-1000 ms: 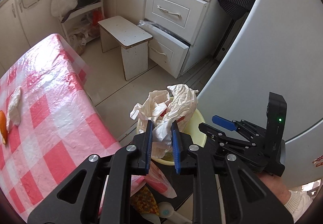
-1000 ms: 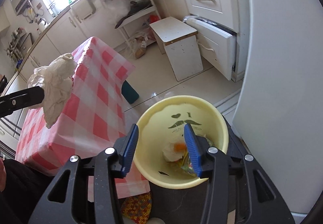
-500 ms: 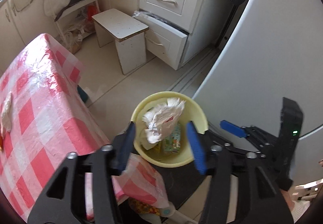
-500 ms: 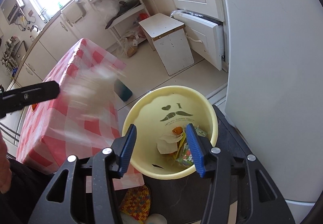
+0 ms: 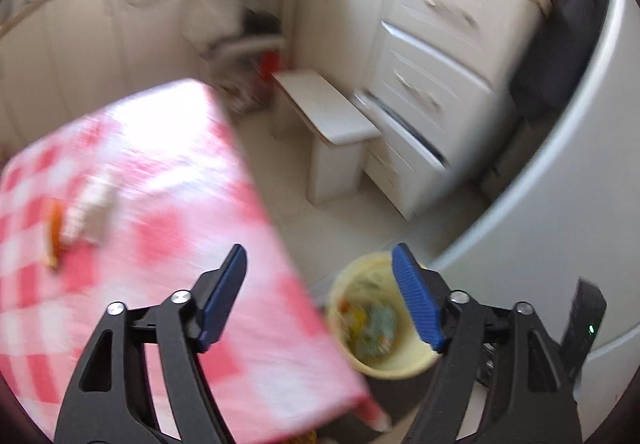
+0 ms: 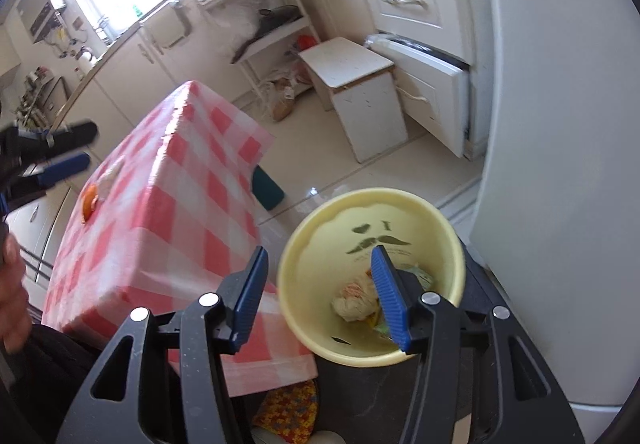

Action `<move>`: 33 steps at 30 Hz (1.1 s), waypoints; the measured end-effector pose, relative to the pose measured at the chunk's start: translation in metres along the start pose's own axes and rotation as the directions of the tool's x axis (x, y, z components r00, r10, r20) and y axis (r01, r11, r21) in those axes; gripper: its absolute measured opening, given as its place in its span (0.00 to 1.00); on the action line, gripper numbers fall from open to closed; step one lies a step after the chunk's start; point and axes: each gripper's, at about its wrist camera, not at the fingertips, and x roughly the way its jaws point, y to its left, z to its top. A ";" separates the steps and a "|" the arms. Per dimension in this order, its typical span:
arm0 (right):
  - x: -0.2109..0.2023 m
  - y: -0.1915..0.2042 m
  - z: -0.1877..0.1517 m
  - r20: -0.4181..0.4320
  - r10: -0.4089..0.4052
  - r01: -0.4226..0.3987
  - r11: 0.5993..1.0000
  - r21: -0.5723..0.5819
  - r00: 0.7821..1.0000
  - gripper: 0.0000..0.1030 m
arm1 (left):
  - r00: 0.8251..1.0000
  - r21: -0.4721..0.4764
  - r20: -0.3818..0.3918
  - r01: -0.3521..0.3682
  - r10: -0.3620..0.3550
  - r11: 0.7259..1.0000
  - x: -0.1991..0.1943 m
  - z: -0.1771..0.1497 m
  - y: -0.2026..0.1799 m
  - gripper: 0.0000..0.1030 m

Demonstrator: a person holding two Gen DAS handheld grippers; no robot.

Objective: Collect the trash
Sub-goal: 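Move both open tools back over the remaining peel and tissue, then grasp the orange peel with the left tool while the right tool grasps the white tissue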

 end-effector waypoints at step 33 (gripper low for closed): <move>0.197 0.343 0.071 -0.216 0.144 -0.227 0.871 -0.436 0.966 0.16 | 0.958 -0.349 -0.072 -0.285 0.277 0.893 0.021 -0.015 0.286 0.79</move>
